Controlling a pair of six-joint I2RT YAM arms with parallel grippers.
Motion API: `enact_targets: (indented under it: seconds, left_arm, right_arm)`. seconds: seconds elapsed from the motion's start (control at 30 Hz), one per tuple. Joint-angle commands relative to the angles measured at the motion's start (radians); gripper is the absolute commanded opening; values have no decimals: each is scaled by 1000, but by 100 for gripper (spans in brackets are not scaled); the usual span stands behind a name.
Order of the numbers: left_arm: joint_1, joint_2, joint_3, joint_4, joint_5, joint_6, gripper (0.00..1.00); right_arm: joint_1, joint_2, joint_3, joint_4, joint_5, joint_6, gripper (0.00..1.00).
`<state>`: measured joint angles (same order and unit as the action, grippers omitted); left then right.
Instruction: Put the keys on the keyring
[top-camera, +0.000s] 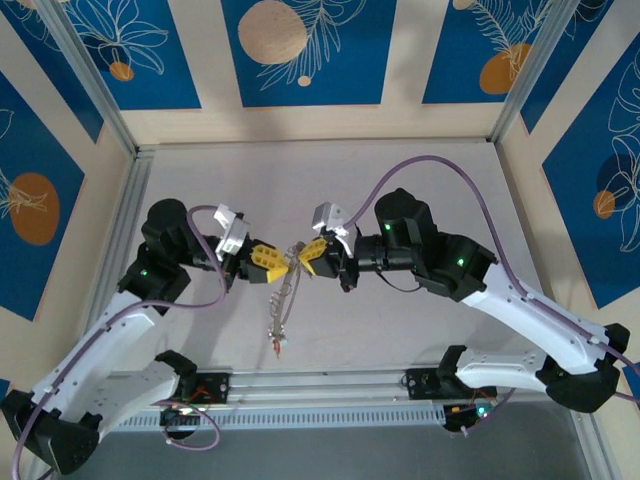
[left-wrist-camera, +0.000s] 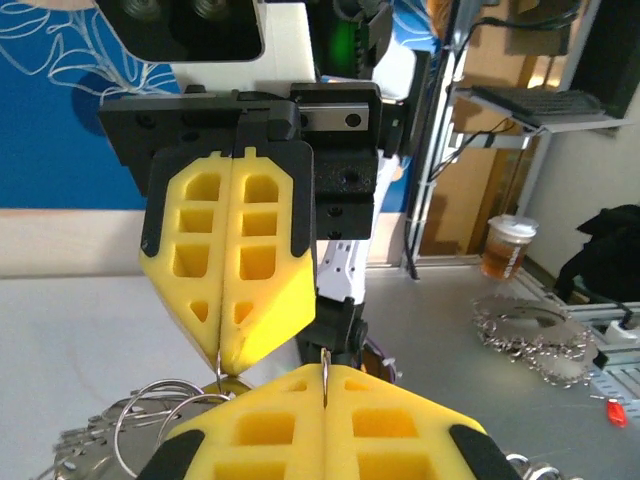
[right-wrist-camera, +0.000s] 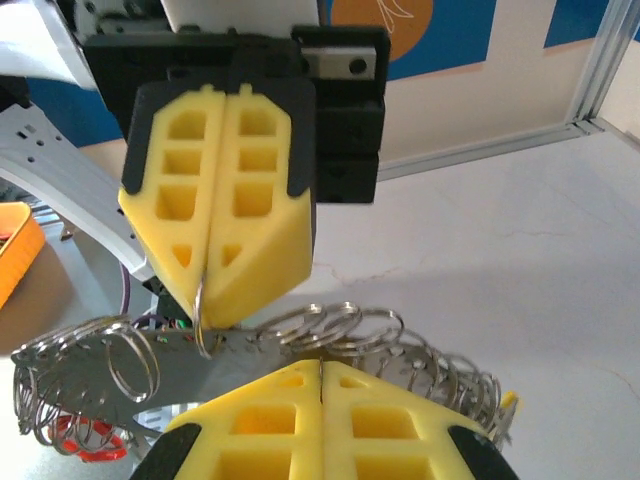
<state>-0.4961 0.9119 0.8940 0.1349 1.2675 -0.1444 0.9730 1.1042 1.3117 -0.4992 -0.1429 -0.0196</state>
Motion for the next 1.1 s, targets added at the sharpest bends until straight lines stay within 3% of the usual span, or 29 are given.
enact_targets:
  seconds: [0.0, 0.23, 0.53, 0.77, 1.07]
  left_arm:
    - [11, 26, -43, 467, 119, -309, 0]
    - [8, 191, -91, 1252, 140, -877, 0]
    - [4, 206, -82, 1271, 168, -909, 0]
    - [5, 209, -75, 1260, 171, -904, 0]
    - [10, 186, -75, 1134, 159, -805, 0]
  right_arm:
    - [1, 12, 76, -29, -18, 38, 0]
    - [19, 20, 170, -187, 58, 36, 0]
    - [71, 56, 267, -331, 126, 9, 0]
    - [113, 80, 301, -330, 126, 28, 0]
    - [146, 81, 341, -338, 143, 73, 0]
